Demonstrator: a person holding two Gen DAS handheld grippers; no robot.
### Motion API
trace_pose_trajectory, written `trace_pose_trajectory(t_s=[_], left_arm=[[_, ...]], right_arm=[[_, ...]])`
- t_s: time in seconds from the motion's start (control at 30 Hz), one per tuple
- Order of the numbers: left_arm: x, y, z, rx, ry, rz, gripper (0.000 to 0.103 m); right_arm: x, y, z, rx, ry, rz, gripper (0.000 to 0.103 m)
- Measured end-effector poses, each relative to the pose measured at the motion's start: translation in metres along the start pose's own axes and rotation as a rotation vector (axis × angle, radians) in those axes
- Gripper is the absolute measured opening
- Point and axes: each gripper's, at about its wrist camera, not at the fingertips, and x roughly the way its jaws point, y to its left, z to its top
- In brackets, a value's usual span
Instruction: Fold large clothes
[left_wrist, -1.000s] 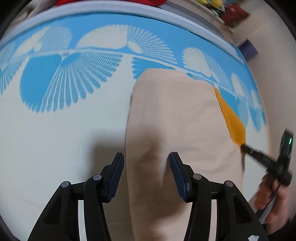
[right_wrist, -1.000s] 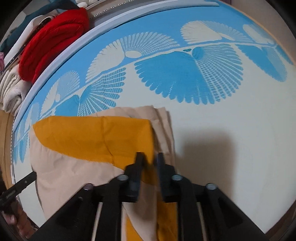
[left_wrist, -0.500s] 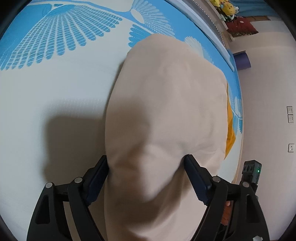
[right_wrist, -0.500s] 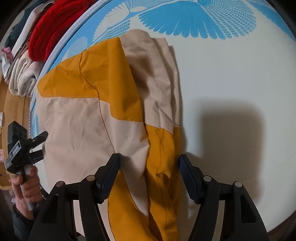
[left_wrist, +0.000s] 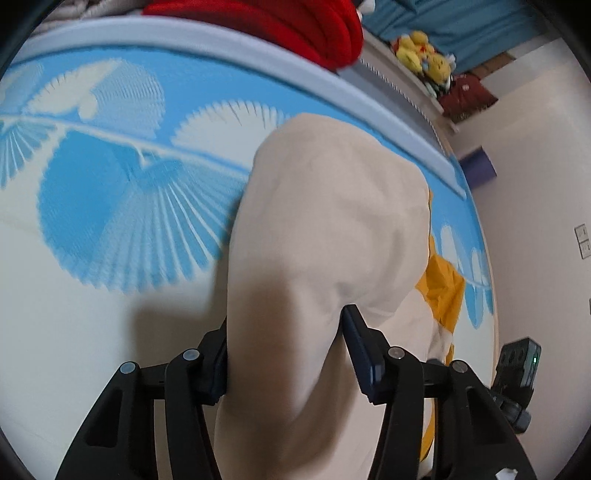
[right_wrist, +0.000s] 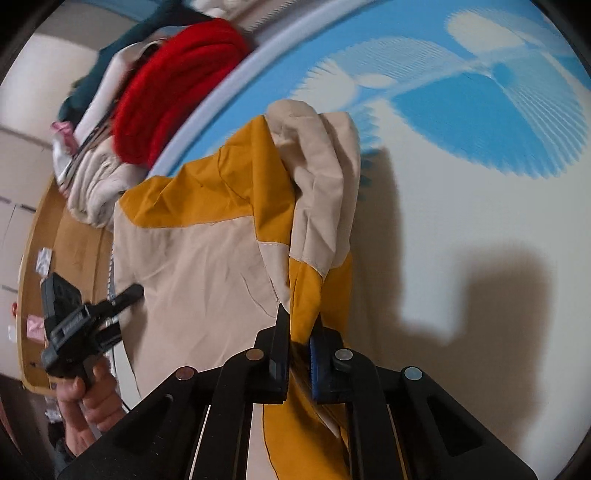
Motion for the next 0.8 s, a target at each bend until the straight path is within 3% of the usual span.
trace_pose_trajectory(t_s=[0.13,0.23,0.4,0.47,0.53,0.6,0.67,0.7,0.8], left_arm=[[-0.011,0.019,0.013,0.002,-0.052,0.077,0.052],[-0.030,0.020,0.013,0.031,-0.066,0.085,0.052],[-0.019,-0.016,-0.030,0.342,0.126,0.081,0.052],[-0.011,-0.027,-0.052,0.460,0.173,0.127,0.052],[0.000,-0.029,-0.077,0.549,0.238,0.178,0.052],[0.010,-0.026,-0.092,0.592,0.262,0.252,0.054],[0.011,-0.022,-0.102,0.601,0.264,0.293,0.055],[0.009,-0.020,-0.104,0.588,0.263,0.291,0.055],[0.001,-0.012,-0.117,0.555,0.276,0.271,0.055]], right_arm=[[0.007,0.013,-0.001,-0.030,-0.021,-0.052,0.009],[0.003,0.010,0.002,-0.038,-0.030,-0.111,0.011],[-0.014,0.022,-0.003,-0.122,-0.072,-0.269,0.020],[-0.024,0.027,-0.006,-0.161,-0.081,-0.260,0.023],[-0.035,0.035,-0.015,-0.204,-0.064,-0.211,0.035],[-0.038,0.045,-0.032,-0.287,0.001,-0.157,0.047],[-0.024,0.050,-0.050,-0.373,0.107,-0.165,0.050],[-0.013,0.050,-0.067,-0.434,0.186,-0.217,0.050],[0.001,0.045,-0.100,-0.542,0.284,-0.351,0.049]])
